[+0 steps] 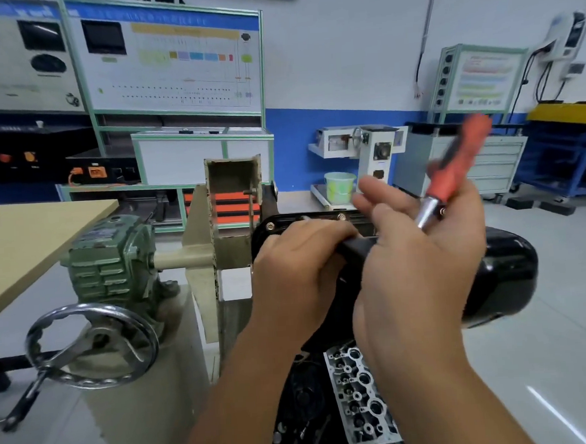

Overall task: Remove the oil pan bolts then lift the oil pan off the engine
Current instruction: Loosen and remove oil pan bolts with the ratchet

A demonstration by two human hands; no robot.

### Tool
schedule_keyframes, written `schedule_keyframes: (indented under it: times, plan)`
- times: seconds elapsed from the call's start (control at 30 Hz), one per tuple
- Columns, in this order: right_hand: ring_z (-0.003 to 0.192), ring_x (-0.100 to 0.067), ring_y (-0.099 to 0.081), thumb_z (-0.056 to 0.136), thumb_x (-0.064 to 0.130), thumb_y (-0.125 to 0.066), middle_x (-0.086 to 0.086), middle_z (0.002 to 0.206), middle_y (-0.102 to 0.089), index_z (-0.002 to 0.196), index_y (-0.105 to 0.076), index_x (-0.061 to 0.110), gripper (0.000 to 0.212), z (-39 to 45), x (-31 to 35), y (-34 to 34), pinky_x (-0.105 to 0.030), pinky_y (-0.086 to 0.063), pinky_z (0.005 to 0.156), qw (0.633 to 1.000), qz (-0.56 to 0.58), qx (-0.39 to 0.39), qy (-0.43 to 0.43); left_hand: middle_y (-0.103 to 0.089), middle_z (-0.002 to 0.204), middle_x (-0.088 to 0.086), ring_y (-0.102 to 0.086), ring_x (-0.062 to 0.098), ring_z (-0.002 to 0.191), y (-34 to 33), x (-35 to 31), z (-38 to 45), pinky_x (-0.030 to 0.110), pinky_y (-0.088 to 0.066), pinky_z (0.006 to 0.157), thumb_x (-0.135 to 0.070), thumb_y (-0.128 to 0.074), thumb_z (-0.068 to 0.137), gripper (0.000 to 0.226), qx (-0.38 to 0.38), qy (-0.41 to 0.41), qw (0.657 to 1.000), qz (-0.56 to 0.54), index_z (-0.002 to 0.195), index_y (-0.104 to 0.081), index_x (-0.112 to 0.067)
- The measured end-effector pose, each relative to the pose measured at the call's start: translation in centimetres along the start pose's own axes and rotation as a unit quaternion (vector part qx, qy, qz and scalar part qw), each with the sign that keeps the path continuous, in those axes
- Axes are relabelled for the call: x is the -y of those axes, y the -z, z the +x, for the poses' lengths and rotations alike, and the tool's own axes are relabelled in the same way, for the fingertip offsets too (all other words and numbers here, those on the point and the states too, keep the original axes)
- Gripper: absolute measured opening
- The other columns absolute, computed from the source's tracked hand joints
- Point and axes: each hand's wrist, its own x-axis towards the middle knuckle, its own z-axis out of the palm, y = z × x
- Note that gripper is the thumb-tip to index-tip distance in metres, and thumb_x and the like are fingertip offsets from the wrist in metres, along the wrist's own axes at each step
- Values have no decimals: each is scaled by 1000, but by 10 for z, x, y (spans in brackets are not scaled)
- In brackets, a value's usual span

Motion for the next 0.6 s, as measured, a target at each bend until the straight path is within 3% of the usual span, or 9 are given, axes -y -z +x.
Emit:
schedule_keyframes:
  times: [0.07,0.13,0.2,0.27,0.33,0.4,0.47,0.53,0.6]
  plan:
    - [100,-10,-74,94,-9,-58,3,99,-78,138,-56,34,61,-3,-6,2,-45,-58,97,1000,-5,5,20,-73,106,-14,-70,14,101,-3,-7,-1,49,-51,75,-5,-69,92,22,-11,8,1000,12,107,-75,-20]
    - [99,-6,-73,92,-11,-60,4,100,-77,135,-64,41,67,0,-4,6,-27,-59,87,986,-90,135,46,-70,87,-17,-70,16,86,-4,-10,-4,50,-52,69,-16,-60,94,18,-47,62,997,-27,87,-76,-22]
    - [90,-5,-72,85,-10,-62,7,93,-78,125,-73,40,65,7,11,9,-19,-57,76,910,-184,370,38,-61,72,-13,-66,21,79,1,-11,-4,38,-53,72,-33,-53,86,23,-75,154,983,-72,72,-71,-29]
    - [88,-12,-72,79,-10,-64,7,92,-78,116,-77,40,64,15,18,10,-31,-60,77,818,-272,503,61,-48,75,-19,-57,4,75,4,-10,-4,18,-35,68,-29,-52,85,13,-39,108,993,2,75,-60,-32]
    - [83,-18,-72,80,-14,-67,-1,91,-77,111,-78,44,67,15,13,11,-33,-59,75,869,-238,428,70,-44,74,-20,-52,0,71,5,-7,-3,12,-29,65,-24,-52,85,14,-22,72,997,22,79,-48,-36]
    - [91,-15,-75,87,-12,-66,2,97,-77,118,-70,50,69,9,5,8,-33,-60,81,974,-86,209,19,-57,84,-19,-62,6,84,3,-5,-1,20,-34,68,-16,-54,87,17,-5,24,1000,16,87,-55,-33]
    - [94,-14,-77,93,-7,-62,8,103,-78,135,-59,44,66,7,-4,5,-34,-60,79,999,40,7,-14,-69,108,-18,-66,5,105,2,-4,0,32,-44,75,-11,-58,90,27,6,-18,999,36,109,-66,-29]
    - [94,-6,-75,97,0,-63,12,103,-77,144,-57,36,59,8,-6,11,-24,-58,77,999,-8,39,1,-70,105,-17,-66,4,99,1,-2,-3,31,-43,69,-12,-59,89,26,-12,4,999,30,105,-66,-32]
    - [82,-1,-71,94,2,-68,11,91,-77,128,-72,23,40,11,1,16,-17,-54,69,954,-142,263,27,-68,88,-7,-64,10,77,-2,-2,-5,29,-44,62,-17,-55,90,12,-50,104,993,-26,90,-62,-27]
